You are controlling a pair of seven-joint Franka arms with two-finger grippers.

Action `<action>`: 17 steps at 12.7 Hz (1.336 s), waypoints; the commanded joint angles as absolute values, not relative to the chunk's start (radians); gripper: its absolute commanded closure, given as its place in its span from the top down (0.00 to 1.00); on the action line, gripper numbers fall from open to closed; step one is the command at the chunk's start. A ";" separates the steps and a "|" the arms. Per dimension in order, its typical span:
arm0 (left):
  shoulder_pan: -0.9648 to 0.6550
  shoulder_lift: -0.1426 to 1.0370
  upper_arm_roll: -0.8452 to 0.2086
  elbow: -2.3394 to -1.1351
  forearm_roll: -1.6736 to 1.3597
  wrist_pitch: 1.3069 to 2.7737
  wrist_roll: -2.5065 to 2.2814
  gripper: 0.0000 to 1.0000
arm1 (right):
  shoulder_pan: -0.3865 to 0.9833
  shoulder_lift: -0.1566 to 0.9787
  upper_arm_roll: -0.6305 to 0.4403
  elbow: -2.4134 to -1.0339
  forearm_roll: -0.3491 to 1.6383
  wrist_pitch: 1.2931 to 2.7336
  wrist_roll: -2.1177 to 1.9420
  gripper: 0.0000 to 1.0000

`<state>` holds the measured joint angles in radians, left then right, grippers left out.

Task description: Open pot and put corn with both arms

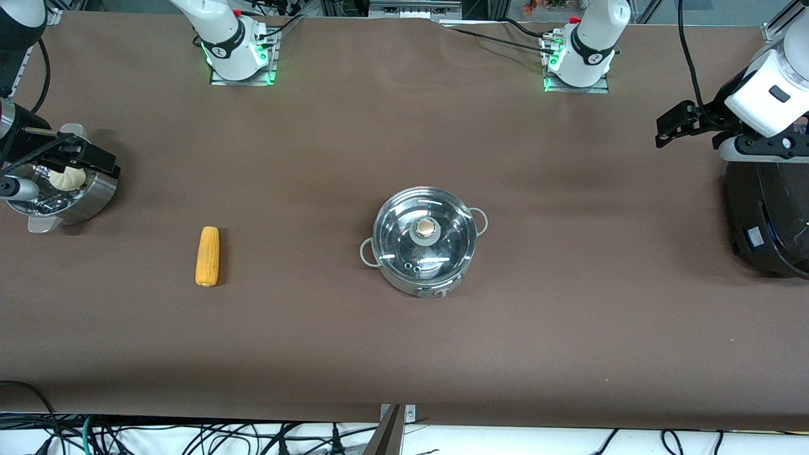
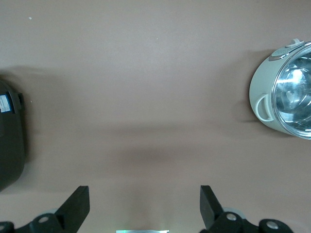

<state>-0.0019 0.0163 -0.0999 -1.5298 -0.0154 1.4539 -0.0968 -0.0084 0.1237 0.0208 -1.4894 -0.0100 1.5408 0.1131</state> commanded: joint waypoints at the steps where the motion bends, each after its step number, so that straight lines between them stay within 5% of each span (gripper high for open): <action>1: 0.005 0.023 -0.103 -1.503 0.000 1.433 -0.077 1.00 | -0.009 0.138 0.023 -1.460 -0.021 1.534 0.106 1.00; 17: 0.000 0.025 -0.103 -1.508 -0.002 1.407 -0.078 1.00 | -0.009 0.138 0.023 -1.460 -0.021 1.534 0.106 1.00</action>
<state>-0.0020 0.0170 -0.0989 -1.5298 -0.0154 1.4304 -0.0967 -0.0085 0.1238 0.0208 -1.4894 -0.0101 1.5409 0.1131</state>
